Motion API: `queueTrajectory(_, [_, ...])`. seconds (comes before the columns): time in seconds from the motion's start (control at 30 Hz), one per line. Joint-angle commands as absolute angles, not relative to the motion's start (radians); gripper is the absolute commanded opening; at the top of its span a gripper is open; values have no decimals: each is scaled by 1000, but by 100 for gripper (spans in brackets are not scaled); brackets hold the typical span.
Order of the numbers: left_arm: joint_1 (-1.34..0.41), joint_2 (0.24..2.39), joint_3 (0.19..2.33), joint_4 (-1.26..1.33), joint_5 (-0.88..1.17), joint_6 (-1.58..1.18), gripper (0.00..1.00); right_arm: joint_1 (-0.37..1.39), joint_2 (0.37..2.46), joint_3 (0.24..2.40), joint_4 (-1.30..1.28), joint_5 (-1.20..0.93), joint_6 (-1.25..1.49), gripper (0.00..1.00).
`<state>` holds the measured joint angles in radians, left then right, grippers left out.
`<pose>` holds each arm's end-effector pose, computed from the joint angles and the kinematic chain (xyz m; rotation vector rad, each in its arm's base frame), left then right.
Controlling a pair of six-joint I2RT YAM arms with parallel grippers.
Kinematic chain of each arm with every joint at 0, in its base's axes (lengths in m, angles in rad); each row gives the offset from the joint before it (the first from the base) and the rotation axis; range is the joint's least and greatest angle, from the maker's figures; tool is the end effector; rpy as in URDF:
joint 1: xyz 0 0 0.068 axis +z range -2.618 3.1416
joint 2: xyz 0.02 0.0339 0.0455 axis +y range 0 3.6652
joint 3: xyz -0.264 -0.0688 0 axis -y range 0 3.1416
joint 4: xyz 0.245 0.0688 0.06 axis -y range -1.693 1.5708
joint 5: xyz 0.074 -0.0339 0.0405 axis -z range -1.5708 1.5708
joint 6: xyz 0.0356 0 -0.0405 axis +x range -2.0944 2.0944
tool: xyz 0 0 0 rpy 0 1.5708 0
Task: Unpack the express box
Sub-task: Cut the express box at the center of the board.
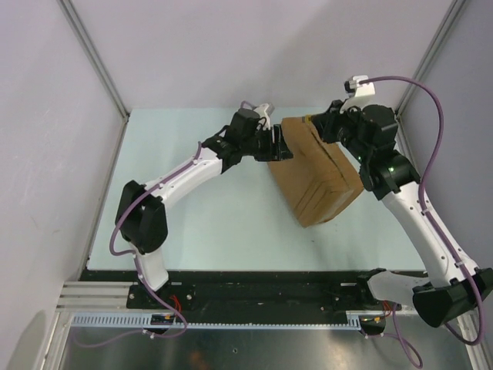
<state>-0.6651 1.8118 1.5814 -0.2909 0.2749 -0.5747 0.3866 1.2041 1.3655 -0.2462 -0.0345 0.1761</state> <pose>0.3317 -0.2724 0.3184 0.2800 2.2264 -1.0041 0.2466 0.1017 0.4493 -0.2024 1.6632 0.4551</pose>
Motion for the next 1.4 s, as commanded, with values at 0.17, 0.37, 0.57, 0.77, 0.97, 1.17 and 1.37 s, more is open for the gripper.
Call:
queueTrajectory(0.17, [-663, 1813, 1577, -262, 273, -546, 65, 449, 1147, 1339, -451, 210, 61, 0])
queueTrajectory(0.37, [-663, 1815, 1574, -261, 282, -548, 65, 442, 1092, 1285, -399, 317, 104, 0])
queueTrajectory(0.57, [-666, 1802, 1695, -261, 270, -520, 66, 442, 1048, 1284, -368, 374, 120, 0])
queueTrajectory(0.77, [-681, 1871, 1891, -250, 235, -454, 66, 442, 1084, 1261, -397, 288, 104, 0])
queueTrajectory(0.97, [-701, 2034, 2161, -244, 264, -408, 67, 445, 1092, 1213, -413, 284, 135, 0])
queueTrajectory(1.17, [-707, 2160, 2214, -241, 325, -403, 66, 453, 1037, 1206, -419, 302, 146, 0])
queueTrajectory(1.37, [-726, 2171, 2068, -241, 275, -335, 68, 453, 1025, 1206, -436, 299, 141, 0])
